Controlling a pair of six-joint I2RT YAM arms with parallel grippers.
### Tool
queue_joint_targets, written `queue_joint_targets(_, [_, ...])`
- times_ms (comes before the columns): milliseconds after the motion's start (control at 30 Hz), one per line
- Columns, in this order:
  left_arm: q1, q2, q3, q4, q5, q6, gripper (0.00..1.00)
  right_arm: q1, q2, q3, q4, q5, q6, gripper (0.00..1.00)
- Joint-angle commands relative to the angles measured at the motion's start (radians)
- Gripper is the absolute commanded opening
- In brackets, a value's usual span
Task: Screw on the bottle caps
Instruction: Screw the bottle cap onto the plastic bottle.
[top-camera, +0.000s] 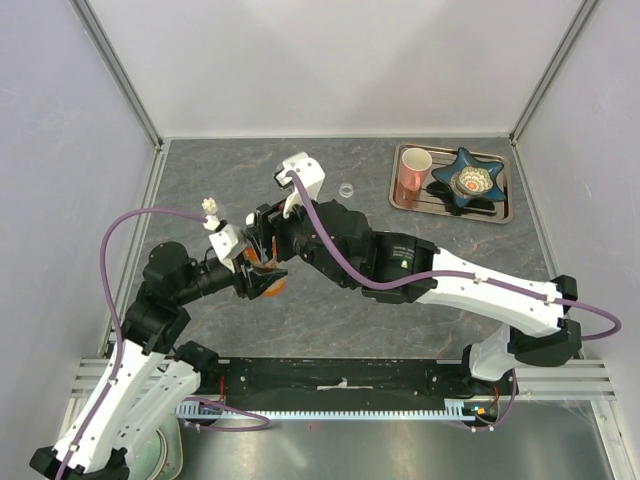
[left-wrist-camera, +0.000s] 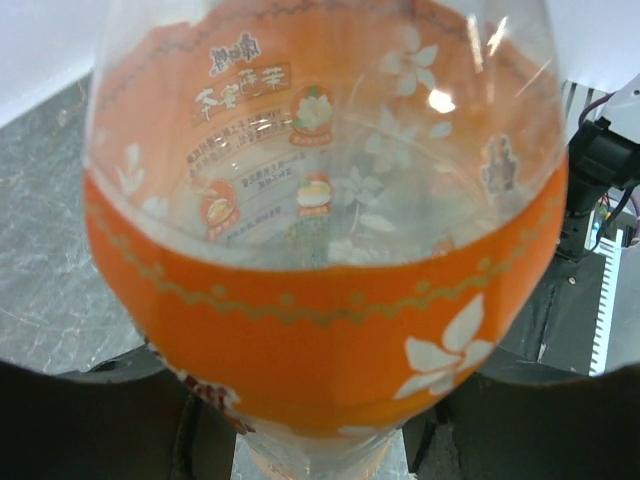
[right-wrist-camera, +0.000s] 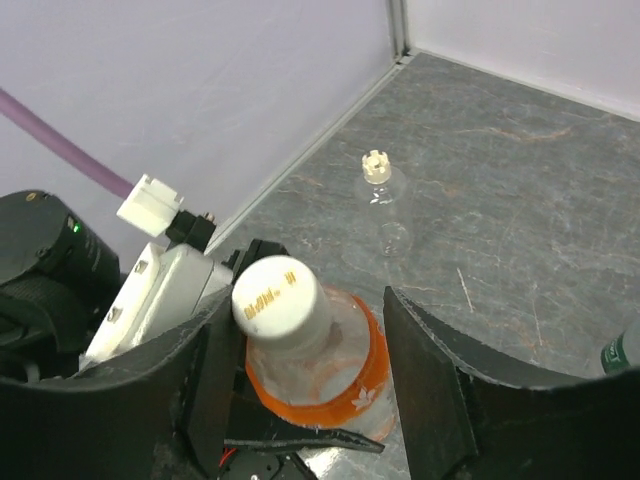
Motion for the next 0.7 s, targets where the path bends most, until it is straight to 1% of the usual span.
queue_joint_targets(0, [0.015, -0.018, 0.046, 0.182, 0.050, -0.026, 0.02, 0.015, -0.041, 0.004, -0.092, -0.113, -0.080, 0.68])
queue_joint_targets(67, [0.015, -0.018, 0.047, 0.176, 0.061, -0.026, 0.02, 0.015, -0.070, -0.001, -0.094, -0.138, -0.097, 0.72])
queue_joint_targets(167, [0.018, -0.018, 0.050, 0.165, 0.081, -0.019, 0.02, 0.008, -0.126, -0.025, -0.085, -0.225, -0.143, 0.76])
queue_joint_targets(200, [0.018, -0.015, 0.050, 0.164, 0.096, -0.017, 0.02, 0.002, -0.141, -0.033, -0.080, -0.305, -0.169, 0.77])
queue_joint_targets(300, [0.020, -0.016, 0.052, 0.159, 0.148, -0.017, 0.02, -0.041, -0.189, -0.052, -0.077, -0.452, -0.195, 0.79])
queue_joint_targets(333, [0.018, -0.016, 0.053, 0.158, 0.165, -0.019, 0.02, -0.055, -0.204, -0.053, -0.078, -0.573, -0.219, 0.79])
queue_joint_targets(400, [0.021, -0.016, 0.053, 0.156, 0.213, -0.022, 0.02, -0.115, -0.215, -0.059, -0.078, -0.705, -0.247, 0.79])
queue_joint_targets(433, [0.021, -0.018, 0.052, 0.155, 0.233, -0.022, 0.02, -0.138, -0.224, -0.061, -0.068, -0.835, -0.274, 0.78])
queue_joint_targets(467, [0.021, -0.018, 0.050, 0.152, 0.257, -0.022, 0.02, -0.181, -0.227, -0.061, -0.059, -0.880, -0.284, 0.78])
queue_joint_targets(500, [0.024, -0.018, 0.049, 0.147, 0.324, -0.022, 0.02, -0.202, -0.229, -0.058, -0.049, -0.926, -0.293, 0.78])
queue_joint_targets(533, [0.023, -0.017, 0.047, 0.145, 0.361, -0.026, 0.02, -0.224, -0.229, -0.053, -0.016, -0.961, -0.298, 0.78])
queue_joint_targets(567, [0.023, -0.015, 0.043, 0.144, 0.404, -0.026, 0.02, -0.257, -0.229, -0.053, 0.007, -1.038, -0.299, 0.78])
queue_joint_targets(600, [0.023, -0.013, 0.041, 0.136, 0.476, -0.026, 0.02, -0.273, -0.227, -0.053, 0.030, -1.078, -0.296, 0.78])
queue_joint_targets(633, [0.024, -0.013, 0.040, 0.133, 0.504, -0.026, 0.02, -0.285, -0.218, -0.052, 0.081, -1.113, -0.292, 0.78])
queue_joint_targets(667, [0.023, -0.015, 0.038, 0.129, 0.524, -0.026, 0.02, -0.301, -0.212, -0.050, 0.104, -1.193, -0.275, 0.78])
